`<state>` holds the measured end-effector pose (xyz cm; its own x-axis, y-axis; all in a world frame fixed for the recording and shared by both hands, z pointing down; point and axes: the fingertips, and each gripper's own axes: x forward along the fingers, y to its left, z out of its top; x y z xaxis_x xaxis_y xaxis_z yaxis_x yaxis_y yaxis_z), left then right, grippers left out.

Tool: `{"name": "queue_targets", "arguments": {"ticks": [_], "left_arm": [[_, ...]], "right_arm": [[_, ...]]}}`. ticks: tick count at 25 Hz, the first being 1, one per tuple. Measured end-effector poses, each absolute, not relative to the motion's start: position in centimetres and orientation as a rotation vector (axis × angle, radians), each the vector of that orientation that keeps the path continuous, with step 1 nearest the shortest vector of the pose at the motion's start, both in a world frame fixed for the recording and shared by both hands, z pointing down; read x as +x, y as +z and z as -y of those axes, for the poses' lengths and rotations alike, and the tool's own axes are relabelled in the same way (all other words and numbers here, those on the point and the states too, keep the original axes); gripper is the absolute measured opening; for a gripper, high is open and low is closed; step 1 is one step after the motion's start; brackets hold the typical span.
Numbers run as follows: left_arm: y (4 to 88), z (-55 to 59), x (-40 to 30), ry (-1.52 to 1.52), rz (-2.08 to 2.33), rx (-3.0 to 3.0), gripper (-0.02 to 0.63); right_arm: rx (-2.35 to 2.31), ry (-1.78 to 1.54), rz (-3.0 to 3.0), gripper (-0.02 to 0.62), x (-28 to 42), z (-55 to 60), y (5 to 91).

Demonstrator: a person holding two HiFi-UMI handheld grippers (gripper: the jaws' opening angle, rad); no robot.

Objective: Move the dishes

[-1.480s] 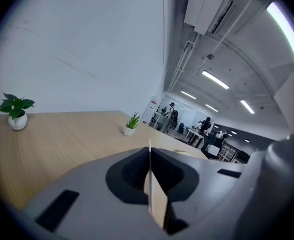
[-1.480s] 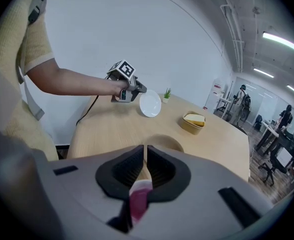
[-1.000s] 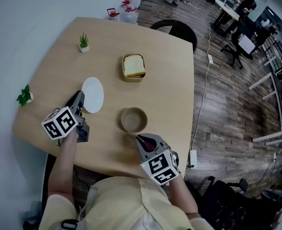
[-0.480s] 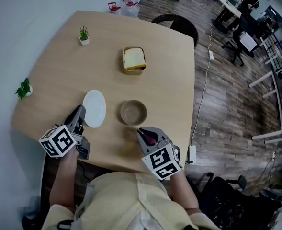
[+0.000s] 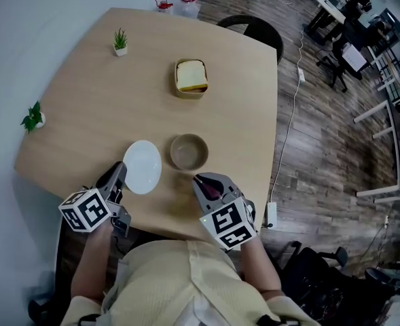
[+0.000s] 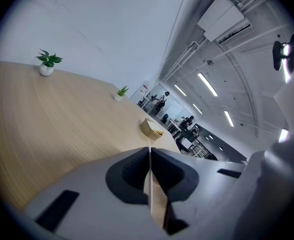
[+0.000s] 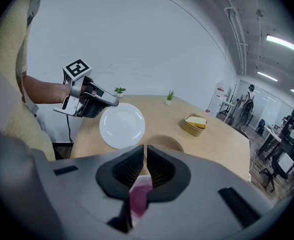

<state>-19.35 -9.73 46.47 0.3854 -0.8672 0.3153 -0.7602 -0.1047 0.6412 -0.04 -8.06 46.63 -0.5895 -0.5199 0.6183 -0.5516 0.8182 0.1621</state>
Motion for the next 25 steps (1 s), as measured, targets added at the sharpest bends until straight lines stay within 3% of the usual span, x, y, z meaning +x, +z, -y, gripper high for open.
{"name": "queue_targets", "arguments": {"ticks": [25], "left_arm": [[55.4,6.0,-20.0,0.444,1.463,1.852,0.028]], "right_arm": [[0.768,0.04,2.296,0.034,0.1,7.5,47.0]]}}
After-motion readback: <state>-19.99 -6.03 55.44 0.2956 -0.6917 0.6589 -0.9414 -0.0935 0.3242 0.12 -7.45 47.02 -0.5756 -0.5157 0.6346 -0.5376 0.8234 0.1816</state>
